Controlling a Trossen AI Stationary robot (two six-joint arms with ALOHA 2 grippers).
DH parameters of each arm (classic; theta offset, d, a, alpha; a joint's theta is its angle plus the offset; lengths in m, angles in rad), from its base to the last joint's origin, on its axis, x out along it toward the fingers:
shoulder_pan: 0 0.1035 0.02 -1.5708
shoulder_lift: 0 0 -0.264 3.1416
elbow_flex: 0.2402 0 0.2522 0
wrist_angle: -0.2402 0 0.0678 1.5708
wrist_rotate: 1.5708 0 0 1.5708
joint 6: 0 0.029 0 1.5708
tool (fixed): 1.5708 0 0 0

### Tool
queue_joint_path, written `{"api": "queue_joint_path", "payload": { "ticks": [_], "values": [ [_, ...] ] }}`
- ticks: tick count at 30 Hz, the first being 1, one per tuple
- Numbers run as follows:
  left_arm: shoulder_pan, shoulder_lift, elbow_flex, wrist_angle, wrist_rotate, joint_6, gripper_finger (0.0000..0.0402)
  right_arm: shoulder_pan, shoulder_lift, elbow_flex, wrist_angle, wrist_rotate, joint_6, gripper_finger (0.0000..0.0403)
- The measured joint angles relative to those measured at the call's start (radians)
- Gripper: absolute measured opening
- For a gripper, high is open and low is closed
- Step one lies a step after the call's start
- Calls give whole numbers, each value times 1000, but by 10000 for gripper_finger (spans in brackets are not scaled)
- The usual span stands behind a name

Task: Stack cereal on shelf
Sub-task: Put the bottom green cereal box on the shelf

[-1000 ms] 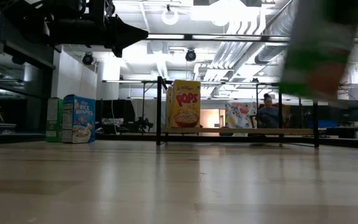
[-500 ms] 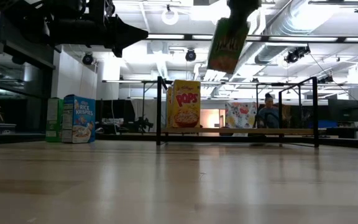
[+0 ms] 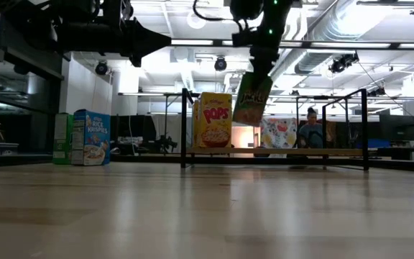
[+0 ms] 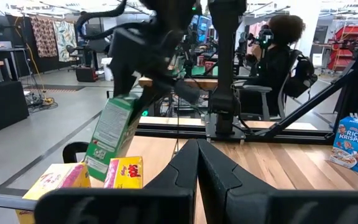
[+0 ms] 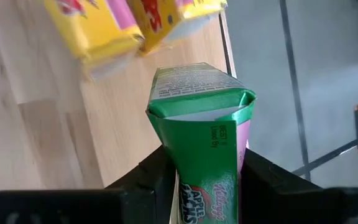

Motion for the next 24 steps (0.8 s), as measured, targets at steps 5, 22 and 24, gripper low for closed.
{"api": "queue_joint_path", "payload": {
  "ticks": [5,22,24],
  "values": [
    [0,0,0,0,0,1,0,-43,0,-45,36,-41,-8,121],
    [0,0,0,6,-1,1,0,-55,0,-113,150,-92,-43,222],
    [0,0,0,6,-1,1,0,-58,0,-113,167,-93,-44,222]
  ]
}}
